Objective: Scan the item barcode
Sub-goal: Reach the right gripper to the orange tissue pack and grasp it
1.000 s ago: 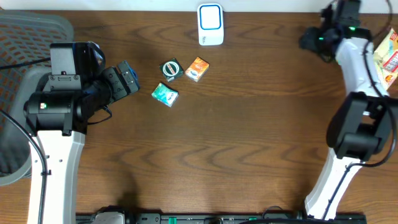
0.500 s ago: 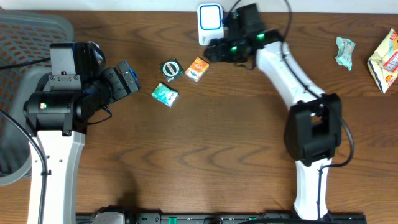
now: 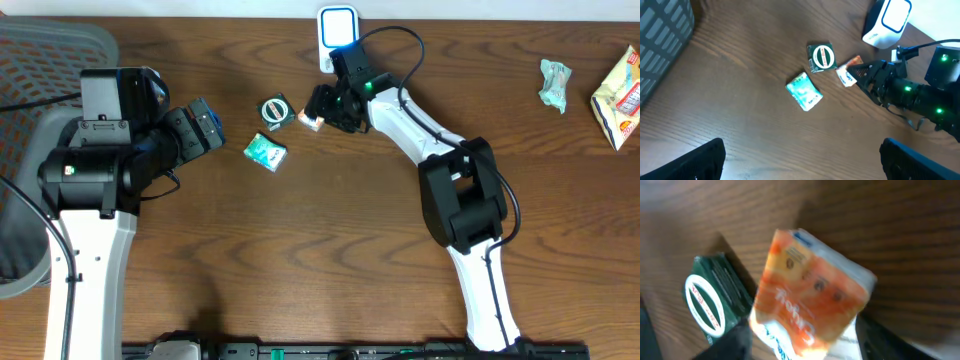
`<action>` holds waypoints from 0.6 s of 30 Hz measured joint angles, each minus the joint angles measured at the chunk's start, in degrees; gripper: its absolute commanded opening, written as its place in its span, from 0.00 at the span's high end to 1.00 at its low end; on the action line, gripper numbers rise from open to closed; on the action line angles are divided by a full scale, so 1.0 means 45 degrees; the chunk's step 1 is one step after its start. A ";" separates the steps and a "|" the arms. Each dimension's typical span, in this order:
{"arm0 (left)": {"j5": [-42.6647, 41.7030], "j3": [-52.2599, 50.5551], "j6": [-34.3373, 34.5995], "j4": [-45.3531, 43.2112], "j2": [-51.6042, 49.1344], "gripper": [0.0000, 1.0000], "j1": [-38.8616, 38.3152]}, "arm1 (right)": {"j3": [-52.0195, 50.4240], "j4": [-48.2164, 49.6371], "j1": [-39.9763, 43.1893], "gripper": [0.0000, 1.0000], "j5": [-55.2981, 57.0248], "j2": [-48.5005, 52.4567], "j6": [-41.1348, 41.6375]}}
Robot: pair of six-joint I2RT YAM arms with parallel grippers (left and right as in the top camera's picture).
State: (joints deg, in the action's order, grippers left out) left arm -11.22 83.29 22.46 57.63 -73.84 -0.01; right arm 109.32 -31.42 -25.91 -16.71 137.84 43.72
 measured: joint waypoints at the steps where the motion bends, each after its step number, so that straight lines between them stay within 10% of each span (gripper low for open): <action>1: 0.0000 -0.0005 0.0000 0.0005 0.0000 0.02 0.0000 | 0.0000 0.0102 0.0000 0.73 0.0015 0.0039 -0.0005; 3: 0.0000 0.0000 0.0000 0.0005 0.0000 0.02 0.0000 | -0.0005 0.0325 0.0000 0.99 0.0029 0.0189 0.0170; 18: 0.0000 0.0000 0.0000 0.0005 0.0005 0.02 0.0000 | -0.0102 -0.0631 0.1331 0.99 -0.3934 0.0073 -0.1982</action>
State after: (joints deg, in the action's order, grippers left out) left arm -11.22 83.29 22.46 57.65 -73.82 -0.01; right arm 108.86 -34.26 -19.92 -34.41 138.17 34.81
